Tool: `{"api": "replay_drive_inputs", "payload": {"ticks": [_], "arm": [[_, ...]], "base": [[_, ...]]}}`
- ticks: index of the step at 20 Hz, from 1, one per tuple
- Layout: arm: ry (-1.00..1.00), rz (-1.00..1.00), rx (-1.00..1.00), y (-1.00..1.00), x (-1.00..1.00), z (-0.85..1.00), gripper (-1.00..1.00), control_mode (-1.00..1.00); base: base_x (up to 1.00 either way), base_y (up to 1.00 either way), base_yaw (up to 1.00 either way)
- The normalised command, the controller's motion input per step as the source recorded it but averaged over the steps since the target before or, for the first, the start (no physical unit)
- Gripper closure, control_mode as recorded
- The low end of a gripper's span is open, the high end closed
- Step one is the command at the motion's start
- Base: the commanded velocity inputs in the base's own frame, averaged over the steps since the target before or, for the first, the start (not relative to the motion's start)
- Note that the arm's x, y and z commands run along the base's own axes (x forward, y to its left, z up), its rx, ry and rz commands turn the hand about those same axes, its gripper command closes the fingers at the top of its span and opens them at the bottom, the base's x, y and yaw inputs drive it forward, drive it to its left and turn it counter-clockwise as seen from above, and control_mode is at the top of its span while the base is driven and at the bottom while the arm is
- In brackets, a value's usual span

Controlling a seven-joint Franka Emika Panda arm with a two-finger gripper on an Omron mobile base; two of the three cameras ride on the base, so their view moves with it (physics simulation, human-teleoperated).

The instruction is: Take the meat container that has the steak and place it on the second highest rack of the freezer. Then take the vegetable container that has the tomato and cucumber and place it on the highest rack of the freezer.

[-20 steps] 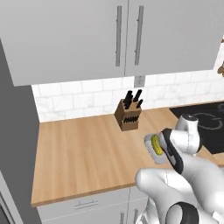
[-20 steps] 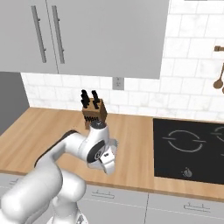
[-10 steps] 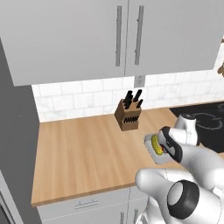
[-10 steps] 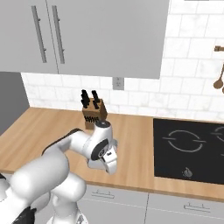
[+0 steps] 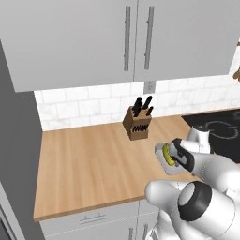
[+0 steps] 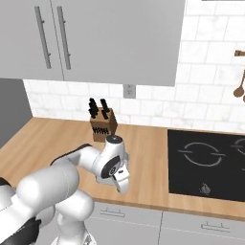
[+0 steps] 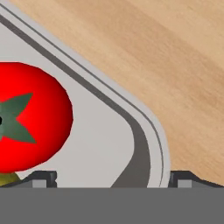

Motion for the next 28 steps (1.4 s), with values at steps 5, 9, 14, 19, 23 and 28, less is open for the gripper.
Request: {"api": "replay_drive_inputs", "payload": {"ticks": [5,9,14,19,23,28], "arm": [[0.01,-0.02,0.0,0.03,0.09,-0.04,-1.0,-1.0],[0.0,-0.02,0.0,0.02,0.0,-0.1,-1.0,-1.0],[0.0,-0.01,0.0,0.0,0.0,-0.19,-1.0,-1.0],[0.0,0.0,0.0,0.0,0.0,-0.1,1.0,-1.0],[0.0,0.0,0.0,0.0,0.0,-0.03,1.0,-1.0],[0.0,0.0,0.0,0.0,0.0,0.0,1.0,-1.0]], "base": [[0.0,0.0,0.0],[0.0,0.0,0.0],[0.0,0.0,0.0],[0.0,0.0,0.0],[0.0,0.0,0.0],[0.0,0.0,0.0]]}}
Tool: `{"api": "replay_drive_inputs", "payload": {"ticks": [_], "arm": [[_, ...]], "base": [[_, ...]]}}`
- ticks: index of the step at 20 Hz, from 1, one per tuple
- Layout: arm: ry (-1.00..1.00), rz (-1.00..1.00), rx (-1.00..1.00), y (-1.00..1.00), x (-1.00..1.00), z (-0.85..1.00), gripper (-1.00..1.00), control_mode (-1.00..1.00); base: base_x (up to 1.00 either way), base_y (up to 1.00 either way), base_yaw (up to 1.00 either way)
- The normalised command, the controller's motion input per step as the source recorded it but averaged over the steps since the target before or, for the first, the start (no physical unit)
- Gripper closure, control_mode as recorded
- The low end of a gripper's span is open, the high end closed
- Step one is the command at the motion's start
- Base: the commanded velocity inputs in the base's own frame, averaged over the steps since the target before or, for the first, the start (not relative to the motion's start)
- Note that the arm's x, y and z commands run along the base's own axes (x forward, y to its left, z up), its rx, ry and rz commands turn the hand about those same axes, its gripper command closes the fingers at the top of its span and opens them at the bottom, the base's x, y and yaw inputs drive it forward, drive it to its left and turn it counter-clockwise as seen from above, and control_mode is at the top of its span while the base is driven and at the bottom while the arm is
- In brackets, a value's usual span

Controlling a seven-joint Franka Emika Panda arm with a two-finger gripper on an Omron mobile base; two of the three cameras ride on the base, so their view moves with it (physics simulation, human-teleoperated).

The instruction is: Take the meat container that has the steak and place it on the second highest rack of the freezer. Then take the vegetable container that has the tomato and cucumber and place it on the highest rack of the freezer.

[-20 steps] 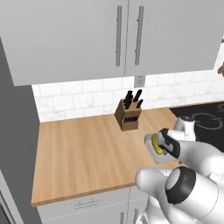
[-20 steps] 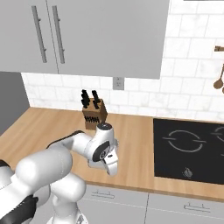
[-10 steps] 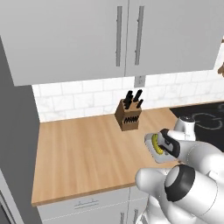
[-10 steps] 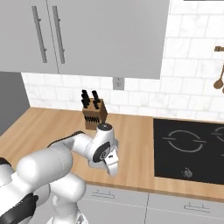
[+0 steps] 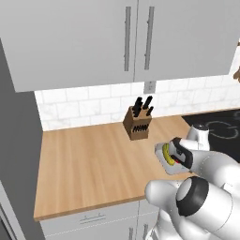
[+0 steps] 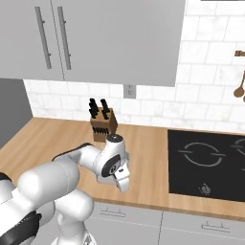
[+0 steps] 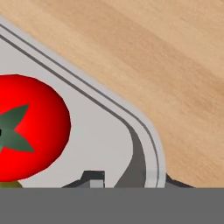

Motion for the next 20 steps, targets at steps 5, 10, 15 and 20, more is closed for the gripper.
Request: {"api": "replay_drive_inputs", "payload": {"ticks": [5,10,15,20], "arm": [[0.0,-0.06,0.0,0.01,0.0,0.03,1.0,-1.0],[0.0,-0.12,0.01,0.0,-0.29,0.44,1.0,-1.0],[0.0,-0.21,0.02,-0.01,-0.46,0.73,1.0,-1.0],[0.0,-0.31,0.02,0.0,-0.46,0.71,1.0,-1.0]], "base": [[0.0,0.0,0.0],[0.0,0.0,0.0],[0.0,0.0,0.0],[0.0,0.0,0.0]]}}
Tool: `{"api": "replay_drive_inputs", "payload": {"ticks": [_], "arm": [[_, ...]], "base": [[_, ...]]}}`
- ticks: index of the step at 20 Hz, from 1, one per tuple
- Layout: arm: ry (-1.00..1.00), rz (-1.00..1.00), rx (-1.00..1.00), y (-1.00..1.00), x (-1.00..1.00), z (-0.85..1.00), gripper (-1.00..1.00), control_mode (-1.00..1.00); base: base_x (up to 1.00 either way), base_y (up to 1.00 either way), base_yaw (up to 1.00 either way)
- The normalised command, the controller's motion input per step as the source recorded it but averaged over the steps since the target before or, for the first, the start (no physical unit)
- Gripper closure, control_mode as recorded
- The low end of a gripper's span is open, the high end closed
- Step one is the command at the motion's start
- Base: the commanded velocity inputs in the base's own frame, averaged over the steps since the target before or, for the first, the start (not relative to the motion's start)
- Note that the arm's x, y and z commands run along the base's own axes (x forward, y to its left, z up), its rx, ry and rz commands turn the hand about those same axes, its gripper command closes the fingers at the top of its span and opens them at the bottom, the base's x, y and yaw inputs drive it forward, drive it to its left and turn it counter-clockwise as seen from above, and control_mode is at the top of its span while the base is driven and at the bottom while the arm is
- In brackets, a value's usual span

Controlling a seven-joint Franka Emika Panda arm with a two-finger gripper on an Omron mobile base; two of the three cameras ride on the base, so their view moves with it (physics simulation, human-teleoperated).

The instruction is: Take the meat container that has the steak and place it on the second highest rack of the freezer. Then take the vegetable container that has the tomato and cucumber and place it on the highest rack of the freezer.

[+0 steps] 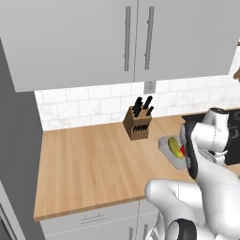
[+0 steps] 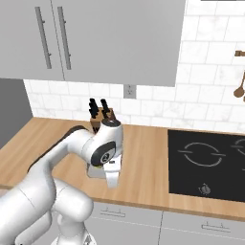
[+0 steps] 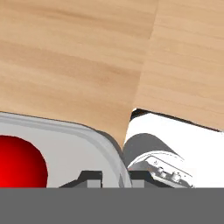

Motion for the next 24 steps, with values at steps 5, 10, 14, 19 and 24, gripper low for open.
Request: {"api": "replay_drive_inputs", "payload": {"ticks": [5,10,14,19,24], "arm": [[-0.01,-0.38,0.0,0.0,-0.42,0.85,1.0,-1.0],[-0.03,-0.36,0.0,0.07,-0.31,0.8,1.0,-1.0],[-0.05,-0.33,0.0,0.31,-0.16,0.58,1.0,-1.0],[-0.07,-0.21,0.0,0.18,-0.08,0.59,1.0,-1.0],[-0.03,-0.07,0.02,0.03,-0.08,0.45,1.0,-1.0]], "base": [[0.0,0.0,0.0],[0.0,0.0,0.0],[0.0,0.0,0.0],[0.0,0.0,0.0],[0.0,0.0,0.0]]}}
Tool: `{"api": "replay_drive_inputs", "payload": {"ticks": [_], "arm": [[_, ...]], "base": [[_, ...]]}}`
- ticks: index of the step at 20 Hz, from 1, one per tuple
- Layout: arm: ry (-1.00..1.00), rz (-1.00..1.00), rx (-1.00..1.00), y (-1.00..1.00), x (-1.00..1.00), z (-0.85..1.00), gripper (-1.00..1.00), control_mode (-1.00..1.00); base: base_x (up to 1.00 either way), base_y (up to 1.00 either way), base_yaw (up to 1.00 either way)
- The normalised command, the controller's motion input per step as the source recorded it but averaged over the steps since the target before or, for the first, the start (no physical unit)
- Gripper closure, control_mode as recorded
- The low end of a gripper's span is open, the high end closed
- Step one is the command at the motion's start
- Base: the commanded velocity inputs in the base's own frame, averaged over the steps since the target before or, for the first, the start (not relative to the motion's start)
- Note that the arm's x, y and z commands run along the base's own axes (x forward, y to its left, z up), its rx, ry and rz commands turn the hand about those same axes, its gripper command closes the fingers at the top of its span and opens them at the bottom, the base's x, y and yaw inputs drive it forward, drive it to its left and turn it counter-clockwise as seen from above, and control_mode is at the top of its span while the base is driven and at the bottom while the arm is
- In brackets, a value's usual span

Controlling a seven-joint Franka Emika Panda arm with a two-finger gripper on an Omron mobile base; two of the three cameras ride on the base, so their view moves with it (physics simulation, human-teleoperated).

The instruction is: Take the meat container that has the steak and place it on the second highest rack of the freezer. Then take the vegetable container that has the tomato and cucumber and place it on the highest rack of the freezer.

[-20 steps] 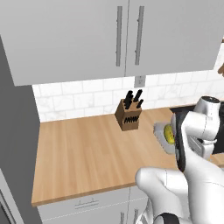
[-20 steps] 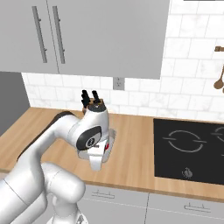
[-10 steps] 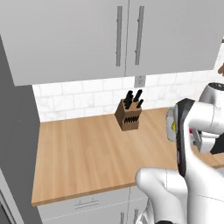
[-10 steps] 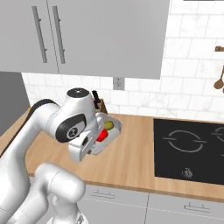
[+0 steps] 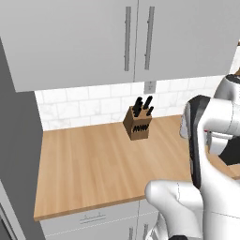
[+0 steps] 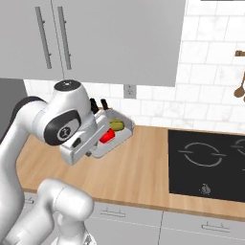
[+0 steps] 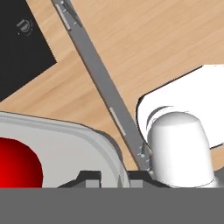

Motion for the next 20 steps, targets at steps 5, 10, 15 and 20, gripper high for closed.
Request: {"api": "replay_drive_inputs", "payload": {"ticks": [5,10,15,20], "arm": [[-0.03,0.0,0.0,0.0,-0.15,0.08,1.0,-1.0],[-0.03,0.09,0.0,0.0,-0.05,0.01,1.0,-1.0],[0.0,0.24,0.0,0.0,0.0,0.0,1.0,-1.0],[0.0,0.02,0.0,0.03,0.0,0.0,1.0,-1.0]], "base": [[0.0,0.0,0.0],[0.0,0.0,0.0],[0.0,0.0,0.0],[0.0,0.0,0.0]]}}
